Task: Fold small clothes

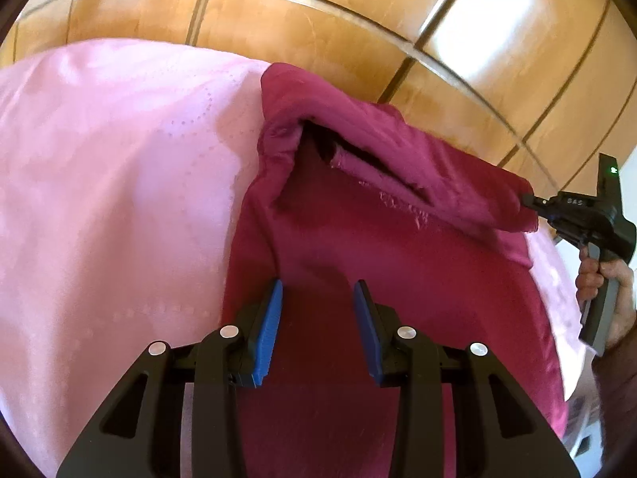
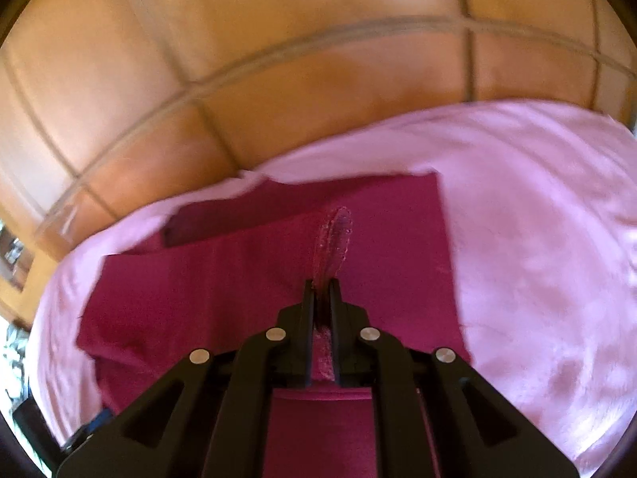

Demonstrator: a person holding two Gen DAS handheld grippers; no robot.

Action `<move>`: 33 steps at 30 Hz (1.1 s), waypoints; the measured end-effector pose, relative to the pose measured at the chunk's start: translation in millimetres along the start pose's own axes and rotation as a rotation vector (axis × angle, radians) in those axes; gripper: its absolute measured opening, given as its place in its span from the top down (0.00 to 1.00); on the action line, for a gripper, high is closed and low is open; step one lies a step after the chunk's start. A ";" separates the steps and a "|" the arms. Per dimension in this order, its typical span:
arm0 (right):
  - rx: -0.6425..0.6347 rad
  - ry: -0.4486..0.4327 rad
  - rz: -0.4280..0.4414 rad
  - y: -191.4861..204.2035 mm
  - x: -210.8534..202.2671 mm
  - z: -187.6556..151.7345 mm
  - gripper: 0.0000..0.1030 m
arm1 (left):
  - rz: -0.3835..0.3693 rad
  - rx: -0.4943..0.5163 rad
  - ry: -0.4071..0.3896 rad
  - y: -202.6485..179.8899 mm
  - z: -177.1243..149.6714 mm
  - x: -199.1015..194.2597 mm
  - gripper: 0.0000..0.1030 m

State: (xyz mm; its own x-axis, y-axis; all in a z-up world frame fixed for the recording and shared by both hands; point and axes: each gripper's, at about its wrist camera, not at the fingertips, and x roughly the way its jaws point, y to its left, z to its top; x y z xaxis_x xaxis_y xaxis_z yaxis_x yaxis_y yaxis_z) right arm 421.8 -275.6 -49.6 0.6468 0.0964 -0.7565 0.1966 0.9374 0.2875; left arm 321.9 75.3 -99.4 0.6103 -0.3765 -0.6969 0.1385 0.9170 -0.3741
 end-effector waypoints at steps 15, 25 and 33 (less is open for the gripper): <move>0.013 -0.074 -0.068 -31.8 -12.0 0.1 0.48 | 0.017 0.161 -0.194 -44.2 74.2 -35.7 0.65; -0.237 0.025 -0.049 29.3 10.0 -35.3 0.53 | 0.085 0.159 -0.013 -45.6 77.5 51.3 0.65; -0.241 0.008 -0.033 16.8 16.5 -48.0 0.52 | 0.085 0.146 -0.019 -43.6 72.4 51.2 0.65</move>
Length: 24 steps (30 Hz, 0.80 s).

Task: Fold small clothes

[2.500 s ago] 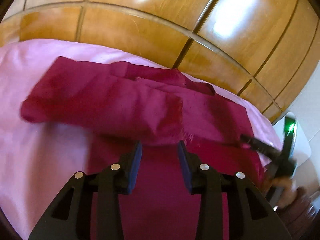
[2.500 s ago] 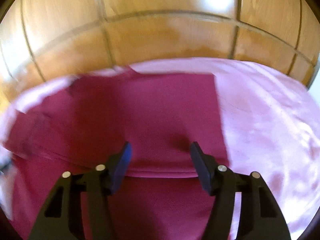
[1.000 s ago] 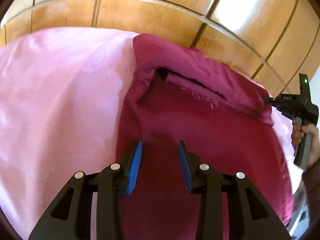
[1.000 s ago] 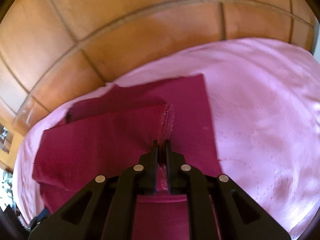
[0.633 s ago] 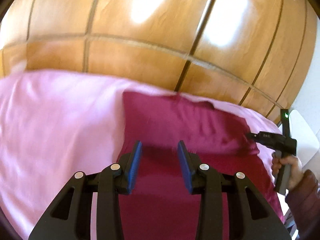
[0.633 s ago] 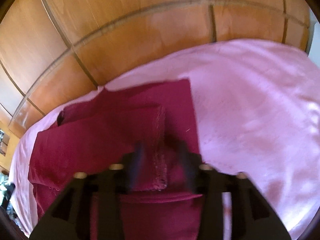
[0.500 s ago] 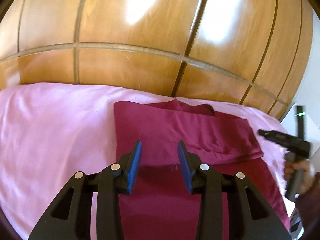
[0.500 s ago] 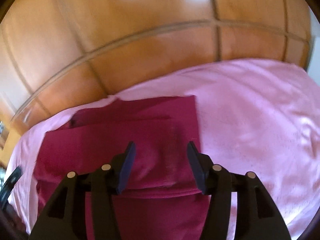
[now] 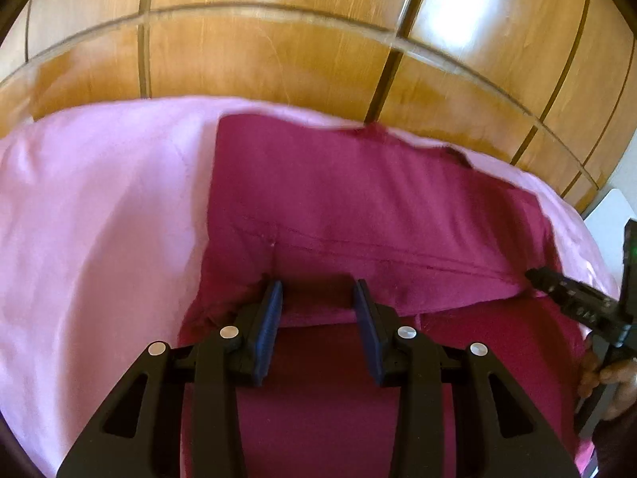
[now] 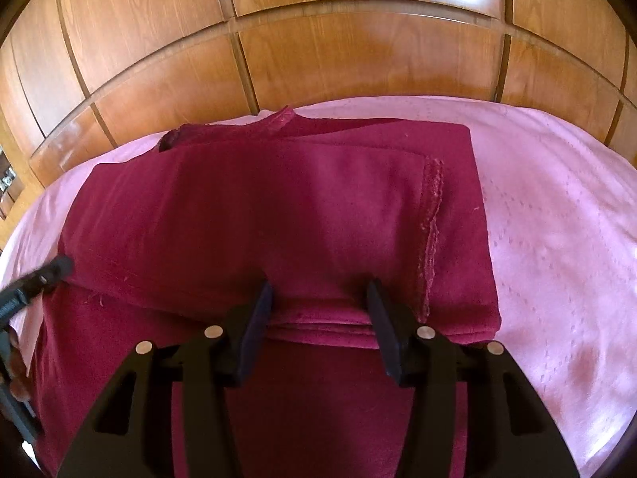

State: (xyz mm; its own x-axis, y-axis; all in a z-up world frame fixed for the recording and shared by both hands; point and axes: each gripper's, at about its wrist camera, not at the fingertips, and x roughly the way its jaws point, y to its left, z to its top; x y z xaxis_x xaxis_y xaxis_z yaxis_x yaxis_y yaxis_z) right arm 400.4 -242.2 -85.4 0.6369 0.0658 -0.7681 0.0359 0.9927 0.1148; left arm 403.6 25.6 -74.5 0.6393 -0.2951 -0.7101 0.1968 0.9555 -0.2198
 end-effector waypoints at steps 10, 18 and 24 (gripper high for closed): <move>-0.012 -0.058 -0.004 23.7 -12.8 44.7 0.32 | 0.045 -0.018 -0.030 7.8 54.0 12.7 0.50; 0.001 0.004 -0.065 1.0 42.6 41.2 0.29 | 0.137 0.033 0.001 7.7 40.3 50.2 0.50; -0.005 -0.010 -0.080 0.4 35.1 38.5 0.24 | 0.154 0.035 -0.036 1.6 36.5 25.4 0.50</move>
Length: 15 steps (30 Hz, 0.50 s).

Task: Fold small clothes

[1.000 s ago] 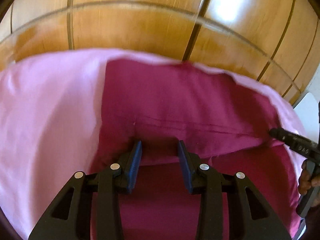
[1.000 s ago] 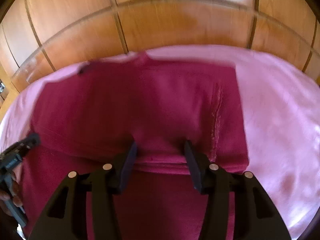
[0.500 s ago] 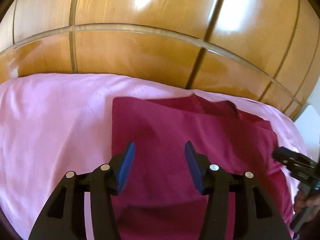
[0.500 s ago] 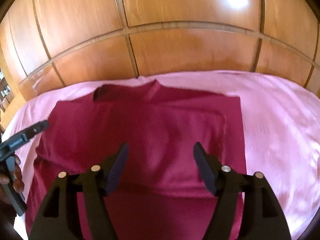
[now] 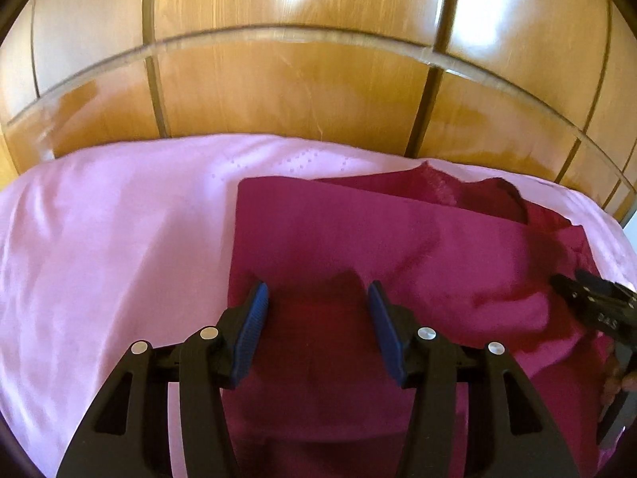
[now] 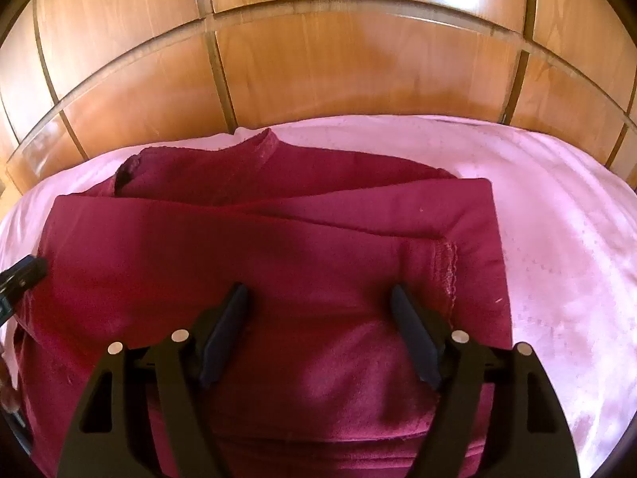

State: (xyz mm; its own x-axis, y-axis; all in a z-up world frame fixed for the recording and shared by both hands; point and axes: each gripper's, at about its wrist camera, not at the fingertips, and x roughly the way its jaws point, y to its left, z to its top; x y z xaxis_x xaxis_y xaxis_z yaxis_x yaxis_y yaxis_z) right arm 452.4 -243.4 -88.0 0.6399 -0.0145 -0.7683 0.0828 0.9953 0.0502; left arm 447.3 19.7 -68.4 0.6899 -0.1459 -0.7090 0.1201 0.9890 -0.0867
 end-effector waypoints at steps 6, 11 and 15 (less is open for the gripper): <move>0.030 -0.006 -0.006 2.2 -23.1 -8.5 0.14 | -0.023 -0.011 -0.044 1.9 -12.4 -39.7 0.50; 0.046 -0.004 -0.015 -4.9 -45.8 -26.1 0.12 | -0.027 0.007 -0.076 1.2 -22.2 -68.1 0.41; 0.060 0.012 -0.023 -13.5 -62.2 -43.1 0.11 | -0.032 0.005 -0.091 2.6 -32.4 -87.2 0.40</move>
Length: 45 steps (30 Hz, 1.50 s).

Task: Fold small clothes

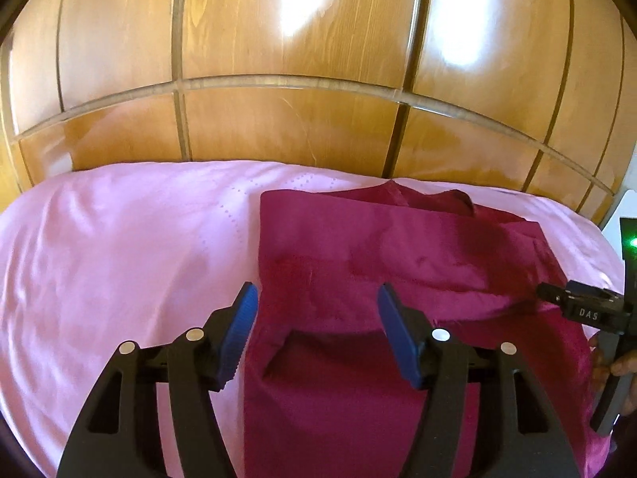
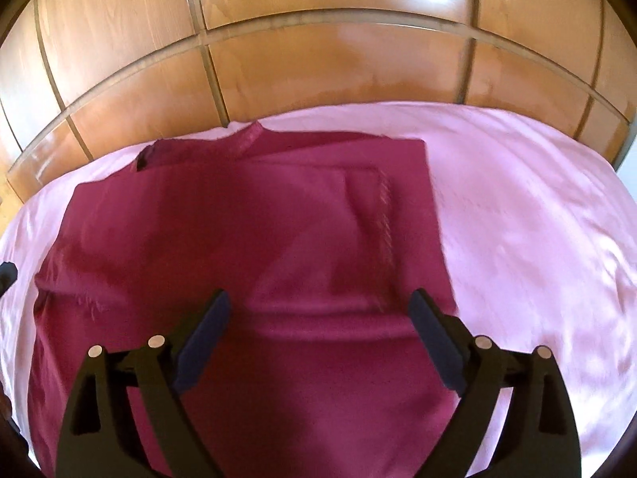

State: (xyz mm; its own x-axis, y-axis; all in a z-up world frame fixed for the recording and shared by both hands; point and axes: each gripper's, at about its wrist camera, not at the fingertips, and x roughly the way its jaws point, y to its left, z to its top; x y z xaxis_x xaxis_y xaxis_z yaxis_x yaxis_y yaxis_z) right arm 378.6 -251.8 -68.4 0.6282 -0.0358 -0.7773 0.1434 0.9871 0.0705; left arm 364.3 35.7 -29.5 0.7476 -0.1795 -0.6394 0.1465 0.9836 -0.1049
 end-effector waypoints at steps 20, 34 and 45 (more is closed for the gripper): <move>0.039 0.095 -0.017 -59.3 -74.8 -98.7 0.09 | -0.039 -0.055 0.044 30.9 -71.2 -61.2 0.40; 0.008 0.192 0.123 -71.7 -122.0 -173.7 0.25 | -0.271 -0.166 0.238 67.1 -155.1 -104.7 0.41; -0.043 0.226 0.225 -51.2 -136.6 -182.7 0.91 | -0.309 -0.093 0.326 44.4 -185.9 -119.0 0.92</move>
State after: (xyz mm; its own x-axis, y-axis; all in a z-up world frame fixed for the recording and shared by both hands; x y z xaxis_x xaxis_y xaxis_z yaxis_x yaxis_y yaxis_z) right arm 145.7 -269.0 -80.1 0.4544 0.2149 -0.8645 -0.0151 0.9722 0.2337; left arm 161.4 103.6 -99.7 0.4334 -0.4649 -0.7720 0.2607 0.8847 -0.3864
